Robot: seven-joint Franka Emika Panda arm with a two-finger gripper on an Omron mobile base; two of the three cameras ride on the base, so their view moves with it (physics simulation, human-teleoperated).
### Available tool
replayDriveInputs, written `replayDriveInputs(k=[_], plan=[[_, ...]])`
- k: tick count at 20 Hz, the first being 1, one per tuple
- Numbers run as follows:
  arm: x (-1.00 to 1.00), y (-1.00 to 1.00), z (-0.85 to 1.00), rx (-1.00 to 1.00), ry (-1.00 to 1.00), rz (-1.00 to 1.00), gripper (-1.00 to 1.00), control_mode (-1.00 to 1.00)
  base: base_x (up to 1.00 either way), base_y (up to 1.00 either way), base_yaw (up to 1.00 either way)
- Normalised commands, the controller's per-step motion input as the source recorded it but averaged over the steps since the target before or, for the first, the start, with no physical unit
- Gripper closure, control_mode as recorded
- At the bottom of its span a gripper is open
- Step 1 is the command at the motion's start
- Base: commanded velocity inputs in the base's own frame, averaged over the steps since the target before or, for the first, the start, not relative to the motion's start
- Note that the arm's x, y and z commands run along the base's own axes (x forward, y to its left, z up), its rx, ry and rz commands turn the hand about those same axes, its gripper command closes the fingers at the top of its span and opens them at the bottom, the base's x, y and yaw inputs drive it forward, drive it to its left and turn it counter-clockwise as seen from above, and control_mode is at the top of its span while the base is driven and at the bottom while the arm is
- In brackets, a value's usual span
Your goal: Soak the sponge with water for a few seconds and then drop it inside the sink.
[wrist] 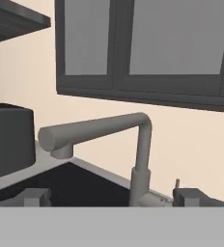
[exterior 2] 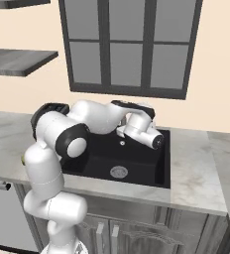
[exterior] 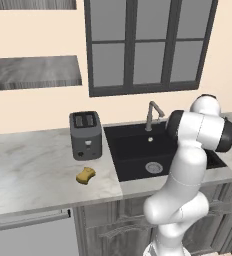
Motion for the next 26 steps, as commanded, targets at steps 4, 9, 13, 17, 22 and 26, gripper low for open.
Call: replayDriveInputs(k=[4, 9, 13, 17, 22, 26], plan=[[0.03, -0.04, -0.01, 0.0, -0.03, 0.0, -1.0, -1.0, 0.0, 0.0, 0.0], [0.05, -0.03, -0.1, 0.01, -0.03, 0.01, -1.0, -1.0, 0.0, 0.0, 0.0], [0.08, -0.01, -0.09, 0.01, 0.0, 0.06, -1.0, -1.0, 0.0, 0.0, 0.0], [0.06, 0.0, -0.05, 0.0, 0.0, 0.07, -1.0, -1.0, 0.0, 0.0, 0.0], [0.07, 0.0, 0.0, 0.0, 0.0, 0.08, -1.0, -1.0, 0.0, 0.0, 0.0], [0.16, 0.0, 0.0, 0.0, 0.0, 0.06, -1.0, -1.0, 0.0, 0.0, 0.0]])
